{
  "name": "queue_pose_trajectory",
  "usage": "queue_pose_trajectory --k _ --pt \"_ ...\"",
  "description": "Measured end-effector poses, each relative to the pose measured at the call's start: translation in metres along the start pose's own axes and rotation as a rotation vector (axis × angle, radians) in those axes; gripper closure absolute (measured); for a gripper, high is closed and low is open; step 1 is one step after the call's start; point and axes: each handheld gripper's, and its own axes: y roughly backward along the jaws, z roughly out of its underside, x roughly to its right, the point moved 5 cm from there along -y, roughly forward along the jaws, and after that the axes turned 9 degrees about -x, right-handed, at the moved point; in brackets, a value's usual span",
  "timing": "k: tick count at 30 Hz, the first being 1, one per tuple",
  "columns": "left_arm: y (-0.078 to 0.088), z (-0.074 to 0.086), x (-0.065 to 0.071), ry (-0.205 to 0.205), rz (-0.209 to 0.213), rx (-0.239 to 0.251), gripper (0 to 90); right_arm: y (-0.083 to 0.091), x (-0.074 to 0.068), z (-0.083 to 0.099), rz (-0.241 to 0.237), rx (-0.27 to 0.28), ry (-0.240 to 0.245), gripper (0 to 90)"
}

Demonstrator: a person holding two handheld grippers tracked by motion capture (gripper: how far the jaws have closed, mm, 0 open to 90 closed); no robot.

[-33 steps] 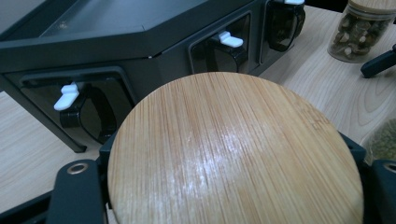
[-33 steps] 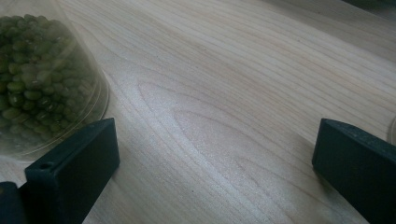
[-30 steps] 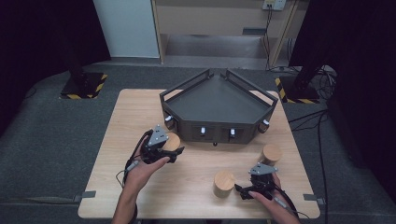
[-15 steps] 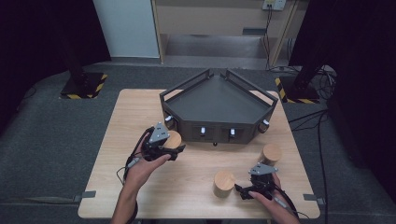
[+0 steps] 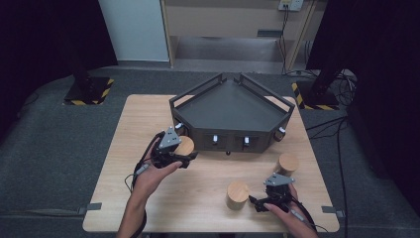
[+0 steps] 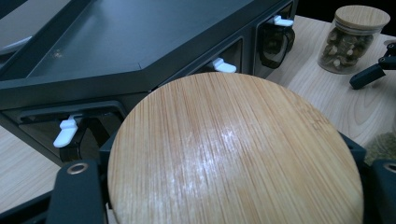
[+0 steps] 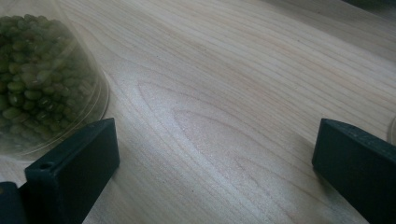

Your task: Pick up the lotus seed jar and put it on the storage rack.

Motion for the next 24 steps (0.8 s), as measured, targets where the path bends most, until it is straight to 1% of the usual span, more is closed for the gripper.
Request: queue_pose_trajectory --k 16,24 --pt "0.0035 -0.0049 -0.0067 0.002 0.016 0.004 24.3 0.0 0.0 0.0 0.0 0.0 0.0 0.8" --pt "0.0061 -0.0101 -0.0094 -0.013 0.025 0.012 24.3 0.0 0.0 0.0 0.0 0.0 0.0 0.7"
